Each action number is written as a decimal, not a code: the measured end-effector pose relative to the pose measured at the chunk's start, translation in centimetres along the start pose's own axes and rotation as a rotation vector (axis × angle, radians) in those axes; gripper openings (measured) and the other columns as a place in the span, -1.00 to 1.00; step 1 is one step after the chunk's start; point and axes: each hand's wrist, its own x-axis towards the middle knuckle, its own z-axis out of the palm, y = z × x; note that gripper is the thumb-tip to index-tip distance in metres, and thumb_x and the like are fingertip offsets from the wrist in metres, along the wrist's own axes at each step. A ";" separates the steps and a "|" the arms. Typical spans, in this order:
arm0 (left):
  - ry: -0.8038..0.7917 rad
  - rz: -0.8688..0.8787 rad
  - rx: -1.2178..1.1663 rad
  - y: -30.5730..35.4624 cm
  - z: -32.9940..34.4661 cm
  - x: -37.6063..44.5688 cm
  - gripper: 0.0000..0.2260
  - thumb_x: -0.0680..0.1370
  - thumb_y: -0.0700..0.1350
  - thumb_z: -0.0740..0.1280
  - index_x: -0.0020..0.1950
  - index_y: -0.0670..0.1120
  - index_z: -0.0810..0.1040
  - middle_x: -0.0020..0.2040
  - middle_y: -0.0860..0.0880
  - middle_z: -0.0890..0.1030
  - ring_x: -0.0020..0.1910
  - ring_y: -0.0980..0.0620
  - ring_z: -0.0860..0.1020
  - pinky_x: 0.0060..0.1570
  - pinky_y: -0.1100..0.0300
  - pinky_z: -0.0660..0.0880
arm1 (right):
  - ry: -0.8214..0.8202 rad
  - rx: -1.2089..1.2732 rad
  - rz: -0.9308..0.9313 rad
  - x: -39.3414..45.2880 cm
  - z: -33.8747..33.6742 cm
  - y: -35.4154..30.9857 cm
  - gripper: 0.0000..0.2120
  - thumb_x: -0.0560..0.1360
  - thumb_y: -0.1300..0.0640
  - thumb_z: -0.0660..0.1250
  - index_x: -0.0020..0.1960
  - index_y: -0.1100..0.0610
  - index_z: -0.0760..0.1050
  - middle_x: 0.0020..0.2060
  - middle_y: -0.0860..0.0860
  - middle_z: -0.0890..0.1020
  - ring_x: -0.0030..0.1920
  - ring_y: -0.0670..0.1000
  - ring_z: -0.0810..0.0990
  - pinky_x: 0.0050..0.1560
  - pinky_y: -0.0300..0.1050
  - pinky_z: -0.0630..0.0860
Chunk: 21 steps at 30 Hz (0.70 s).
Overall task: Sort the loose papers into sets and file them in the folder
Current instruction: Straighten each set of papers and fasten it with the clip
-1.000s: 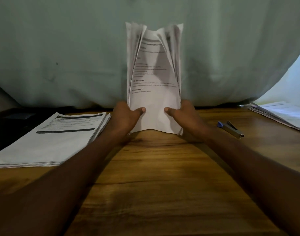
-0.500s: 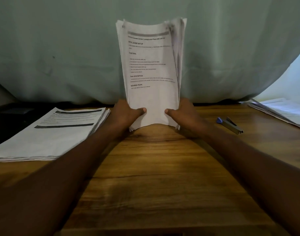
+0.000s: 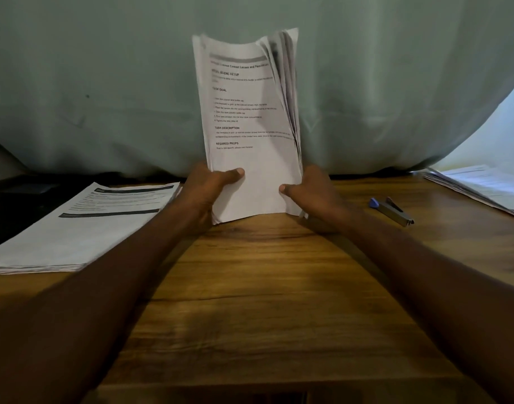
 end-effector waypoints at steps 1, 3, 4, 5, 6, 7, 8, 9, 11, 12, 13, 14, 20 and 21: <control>0.016 0.024 0.055 -0.2 0.1 0.0 -0.66 0.53 -0.17 0.51 0.27 -0.04 0.53 0.10 -0.11 0.69 0.01 -0.12 0.69 -0.10 -0.02 0.68 | -0.006 0.047 0.003 0.0 0.0 -0.1 -0.86 0.60 0.13 0.40 0.08 0.14 0.48 -0.07 -0.09 0.53 -0.12 -0.10 0.51 -0.29 -0.32 0.38; 0.037 0.075 0.141 -0.5 0.3 -0.1 -0.63 0.54 -0.12 0.51 0.31 -0.04 0.49 0.08 -0.05 0.65 0.01 -0.03 0.65 -0.14 0.07 0.65 | 0.002 0.167 0.009 -0.2 0.0 -0.4 -0.63 0.60 0.05 0.40 0.34 0.15 0.46 0.12 -0.05 0.58 0.00 -0.07 0.55 -0.23 -0.29 0.44; 0.050 0.104 0.168 -0.5 0.3 0.0 -0.61 0.55 -0.10 0.50 0.33 -0.05 0.48 0.07 -0.02 0.64 0.01 0.00 0.64 -0.12 0.09 0.64 | 0.021 0.219 0.005 -0.1 0.0 -0.5 -0.60 0.60 0.02 0.40 0.38 0.13 0.46 0.17 -0.05 0.59 0.02 -0.07 0.59 -0.21 -0.28 0.48; 0.067 0.131 0.183 -0.6 0.4 0.0 -0.62 0.56 -0.10 0.49 0.33 -0.06 0.48 0.05 0.00 0.63 0.00 0.03 0.63 -0.10 0.10 0.63 | 0.035 0.276 0.001 -0.1 0.0 -0.5 -0.59 0.61 0.00 0.39 0.39 0.13 0.47 0.19 -0.03 0.62 0.03 -0.04 0.62 -0.18 -0.25 0.53; 0.083 0.154 0.203 -0.7 0.5 0.0 -0.66 0.57 -0.10 0.48 0.29 -0.06 0.47 0.02 0.03 0.61 -0.03 0.07 0.61 -0.10 0.14 0.61 | 0.038 0.338 0.004 0.0 0.0 -0.6 -0.60 0.61 0.01 0.39 0.40 0.12 0.48 0.18 0.01 0.64 0.05 -0.01 0.65 -0.14 -0.21 0.58; 0.087 0.180 0.225 -0.6 0.6 0.0 -0.71 0.59 -0.10 0.45 0.25 -0.03 0.45 -0.02 0.06 0.59 -0.08 0.13 0.59 -0.15 0.22 0.58 | 0.041 0.380 0.003 -0.1 0.0 -0.7 -0.61 0.62 0.03 0.38 0.39 0.12 0.49 0.16 0.03 0.66 0.06 0.02 0.66 -0.10 -0.16 0.62; 0.080 0.205 0.243 -0.5 0.8 -0.1 -0.74 0.61 -0.10 0.43 0.22 0.00 0.42 -0.06 0.11 0.56 -0.12 0.19 0.56 -0.22 0.30 0.53 | 0.048 0.401 -0.014 -0.2 0.1 -0.8 -0.63 0.61 0.04 0.39 0.39 0.11 0.50 0.14 0.03 0.67 0.07 0.03 0.67 -0.06 -0.11 0.64; 0.066 0.225 0.245 -0.4 0.9 -0.2 -0.75 0.62 -0.10 0.41 0.21 0.03 0.39 -0.09 0.15 0.54 -0.15 0.23 0.54 -0.27 0.37 0.50 | 0.063 0.407 -0.042 -0.3 0.2 -1.1 -0.63 0.61 0.04 0.40 0.38 0.10 0.50 0.12 0.01 0.67 0.07 0.02 0.68 -0.03 -0.09 0.66; 0.072 0.247 0.245 -0.3 0.9 -0.2 -0.75 0.63 -0.09 0.40 0.21 0.04 0.38 -0.11 0.18 0.51 -0.17 0.26 0.52 -0.35 0.44 0.46 | 0.118 0.420 -0.114 -0.5 0.2 -1.5 -0.63 0.60 0.02 0.40 0.37 0.08 0.50 0.10 -0.03 0.67 0.05 -0.05 0.68 -0.04 -0.15 0.67; 0.089 0.249 0.248 -0.2 0.9 -0.2 -0.74 0.62 -0.08 0.41 0.22 0.03 0.39 -0.09 0.16 0.52 -0.17 0.26 0.52 -0.35 0.44 0.46 | 0.144 0.421 -0.148 -0.5 0.1 -1.8 -0.64 0.62 0.01 0.38 0.37 0.07 0.50 0.10 -0.05 0.67 0.03 -0.08 0.68 -0.08 -0.21 0.66; 0.100 0.238 0.246 -0.2 0.7 -0.2 -0.72 0.61 -0.07 0.43 0.25 0.00 0.42 -0.06 0.13 0.55 -0.15 0.25 0.53 -0.33 0.42 0.48 | 0.164 0.411 -0.171 -0.6 0.0 -1.9 -0.65 0.63 0.01 0.36 0.37 0.08 0.50 0.09 -0.05 0.67 0.01 -0.10 0.67 -0.10 -0.25 0.65; 0.102 0.220 0.251 -0.3 0.7 -0.2 -0.69 0.60 -0.06 0.45 0.28 -0.05 0.45 -0.03 0.09 0.57 -0.12 0.22 0.55 -0.29 0.37 0.50 | 0.173 0.386 -0.169 -0.4 -0.2 -1.7 -0.65 0.64 0.02 0.35 0.37 0.10 0.51 0.10 -0.03 0.67 -0.01 -0.11 0.67 -0.11 -0.26 0.64; 0.110 0.189 0.307 -0.6 0.4 -0.5 -0.75 0.61 -0.07 0.43 0.21 -0.04 0.43 -0.04 0.05 0.57 -0.12 0.16 0.54 -0.12 0.18 0.54 | 0.093 0.286 -0.066 -0.3 0.0 -0.6 -0.60 0.59 0.10 0.43 0.39 0.14 0.49 0.13 -0.01 0.64 -0.07 -0.19 0.59 -0.34 -0.47 0.48; 0.129 0.203 0.322 -0.2 0.5 -0.5 -0.67 0.60 -0.05 0.45 0.29 -0.11 0.47 0.06 -0.03 0.61 -0.04 0.08 0.59 -0.07 0.14 0.58 | 0.126 0.269 -0.094 -0.4 -0.1 -0.9 -0.62 0.58 0.09 0.44 0.36 0.14 0.51 0.11 -0.03 0.64 -0.08 -0.20 0.59 -0.34 -0.48 0.48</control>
